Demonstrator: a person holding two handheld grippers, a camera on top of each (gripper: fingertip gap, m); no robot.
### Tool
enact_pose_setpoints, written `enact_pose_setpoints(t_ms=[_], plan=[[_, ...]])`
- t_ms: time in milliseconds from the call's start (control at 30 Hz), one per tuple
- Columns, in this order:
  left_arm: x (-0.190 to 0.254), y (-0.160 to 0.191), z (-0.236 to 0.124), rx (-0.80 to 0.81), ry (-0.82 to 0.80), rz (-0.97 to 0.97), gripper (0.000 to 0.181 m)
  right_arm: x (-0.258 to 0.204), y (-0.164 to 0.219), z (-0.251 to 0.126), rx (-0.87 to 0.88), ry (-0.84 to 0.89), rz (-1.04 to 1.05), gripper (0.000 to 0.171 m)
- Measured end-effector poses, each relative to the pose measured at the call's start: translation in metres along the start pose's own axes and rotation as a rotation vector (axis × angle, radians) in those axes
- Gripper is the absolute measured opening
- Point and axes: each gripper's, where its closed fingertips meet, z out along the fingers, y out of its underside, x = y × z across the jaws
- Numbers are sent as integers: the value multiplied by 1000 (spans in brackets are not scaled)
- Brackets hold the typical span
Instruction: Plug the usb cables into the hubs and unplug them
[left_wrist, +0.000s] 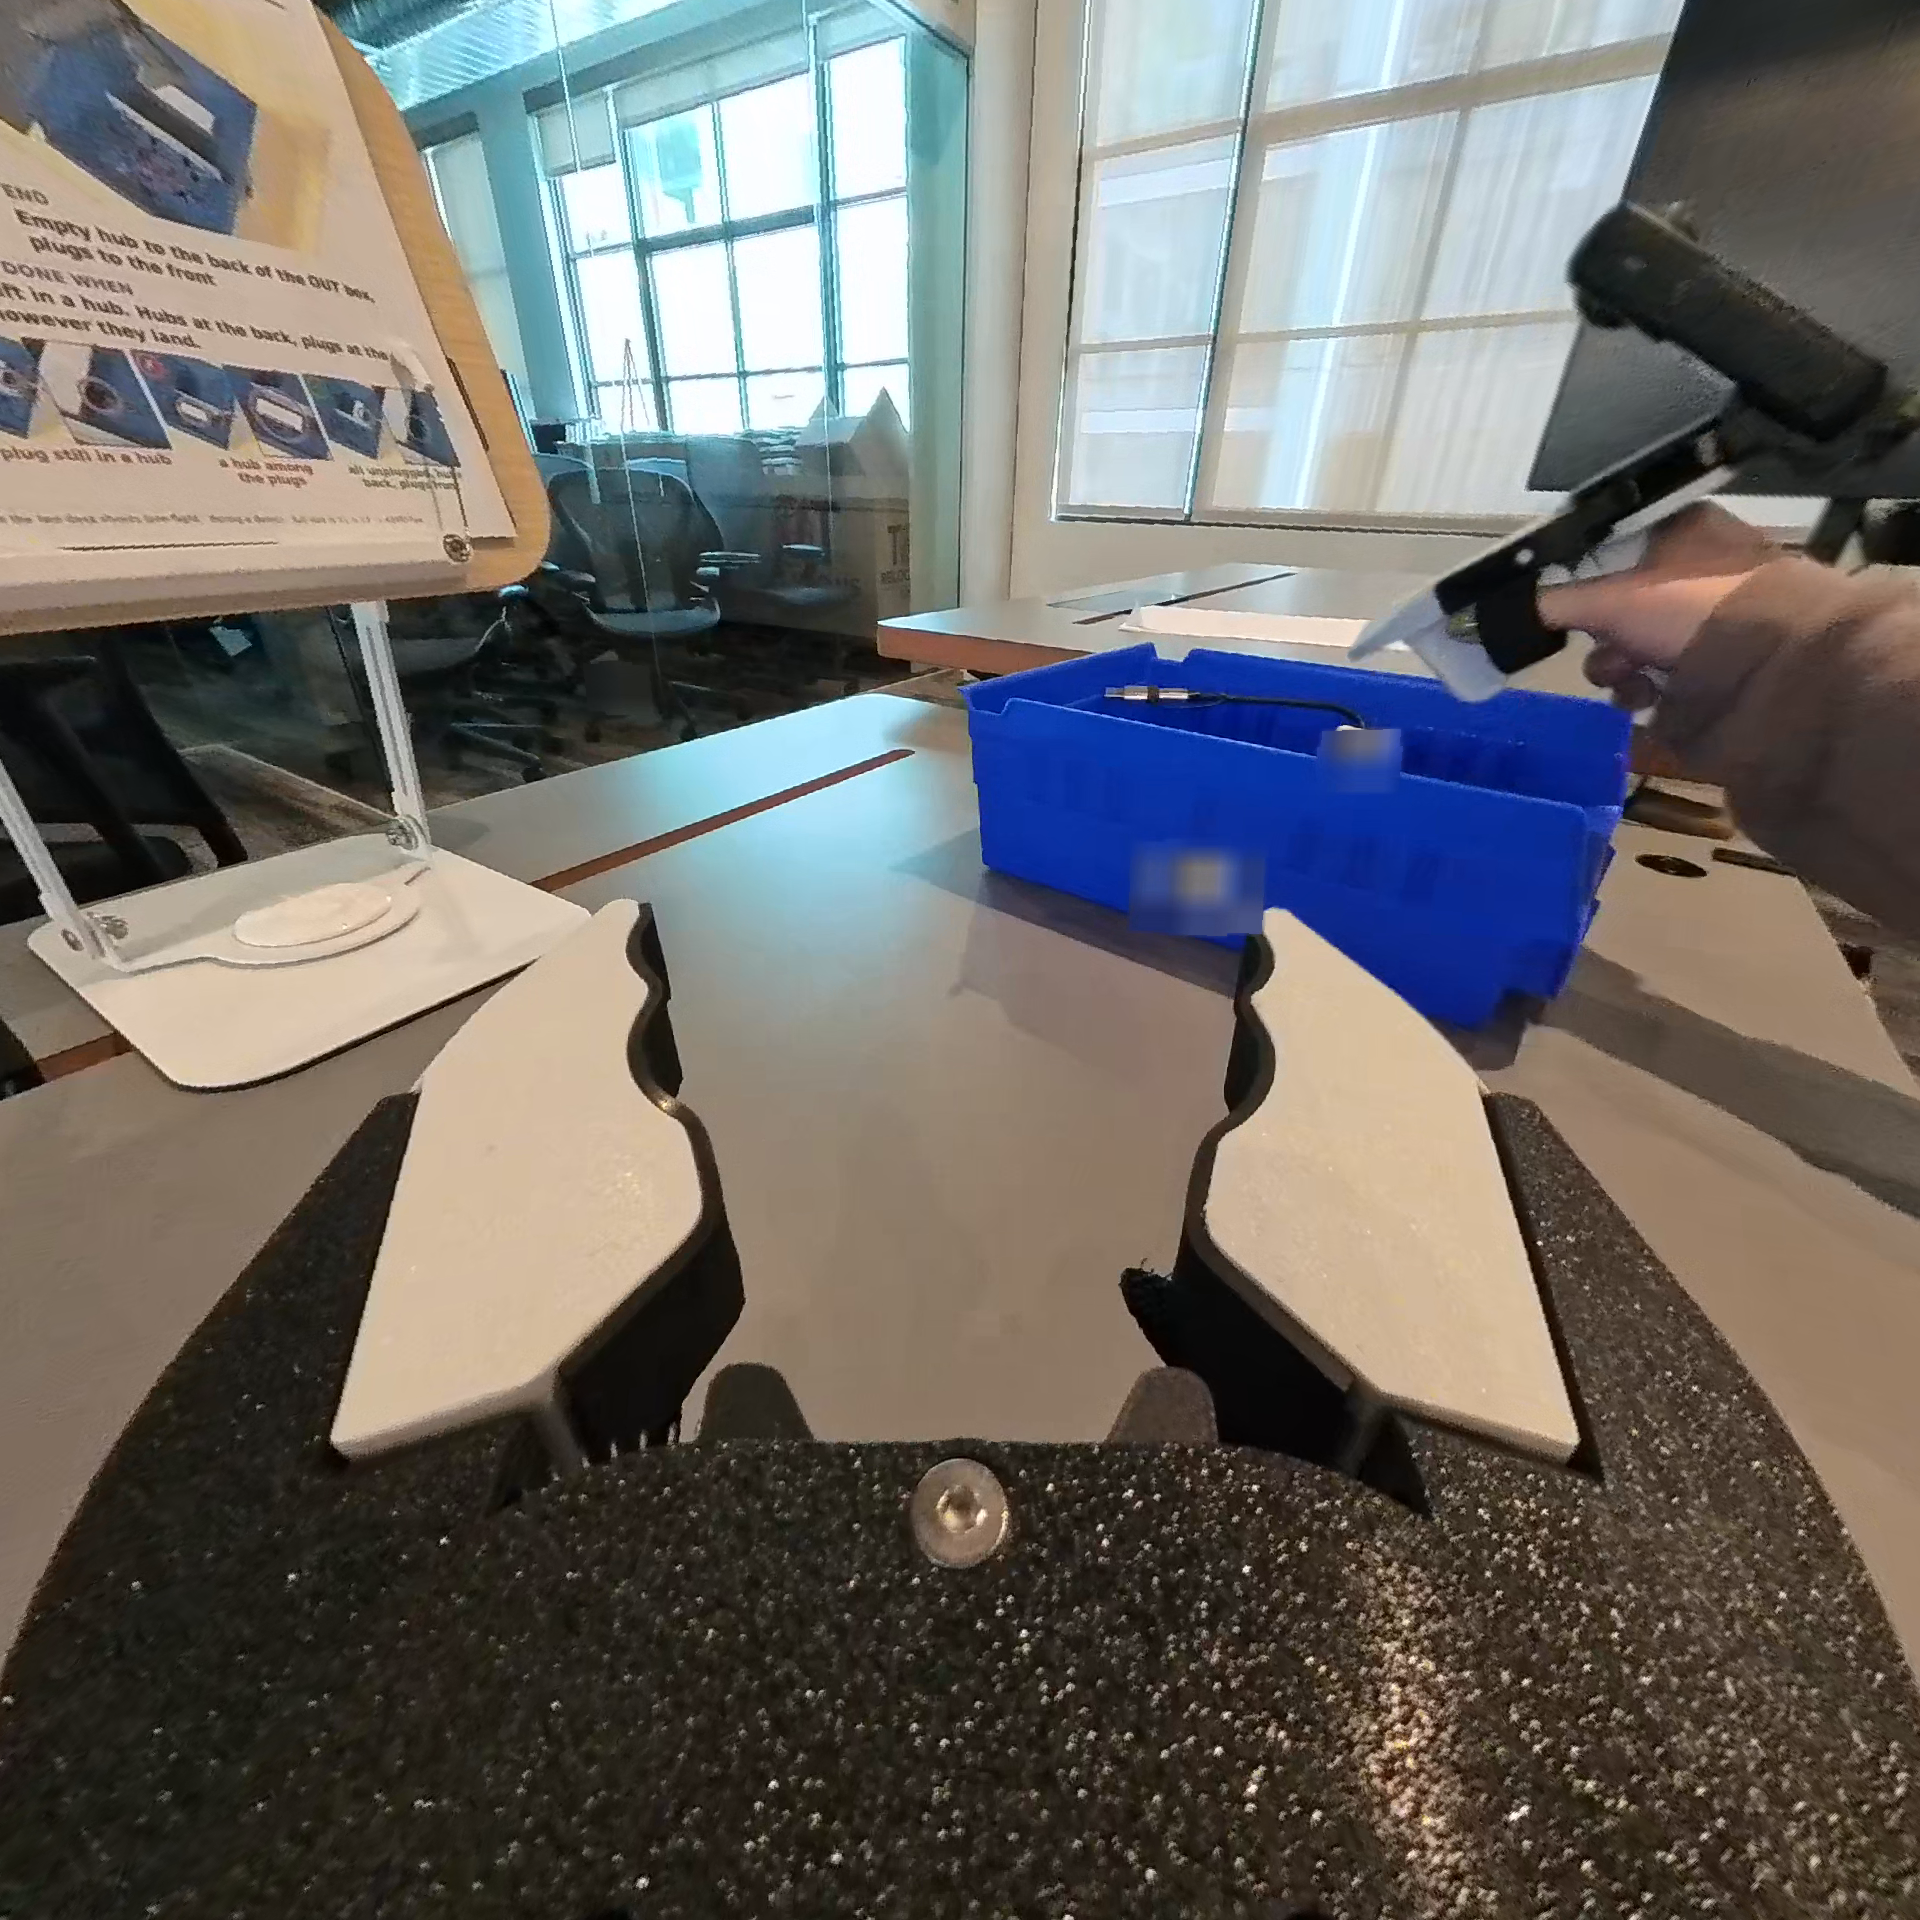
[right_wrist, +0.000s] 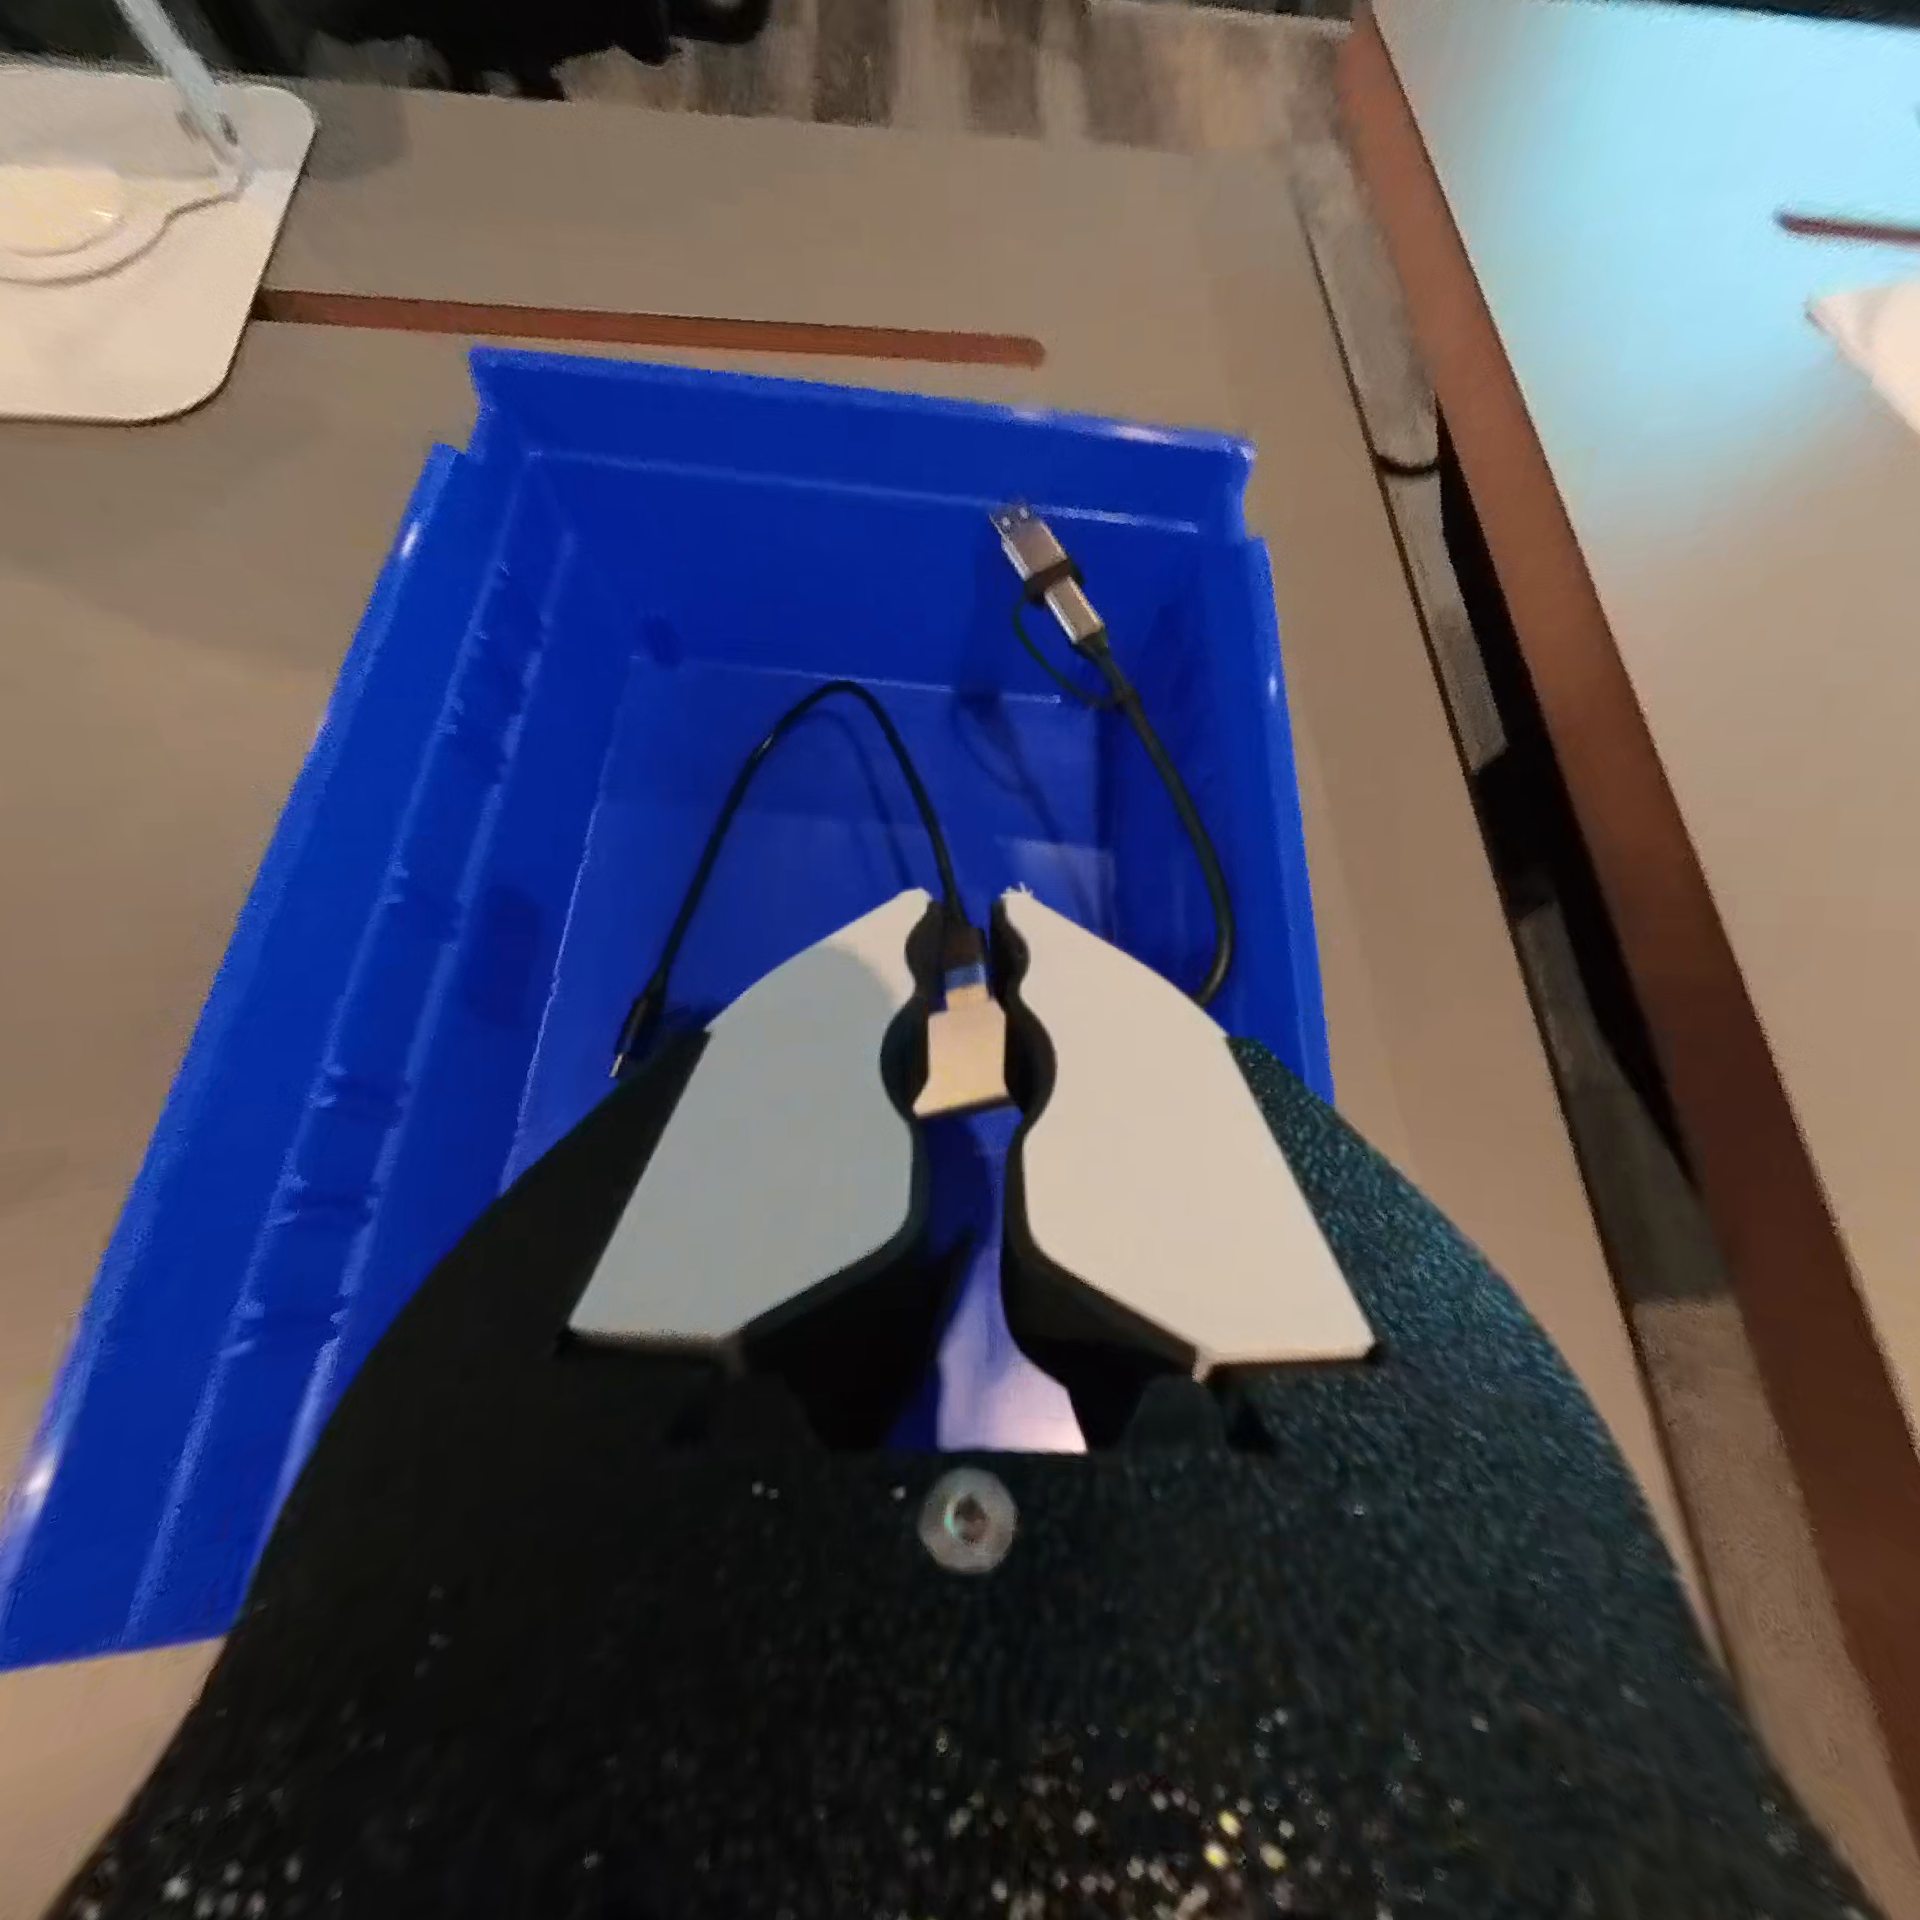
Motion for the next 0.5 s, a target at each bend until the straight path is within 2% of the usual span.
enact_pose_setpoints(t_ms=[67,167,233,367,500], plan=[[0,0,0,3,3,-3,103,3,-8,15,-21,12,-110,2],[3,3,1,-7,12,0,102,19,-27,44,-65,144,-289,0],[4,5,2,-20,18,13,102,30,-39,63,-93,204,-337,0],[5,6,2,-22,21,23,102,47,-28,99,-288,231,-291,0],[2,5,1,-15,21,-4,102,49,-4,114,-450,200,-211,0]])
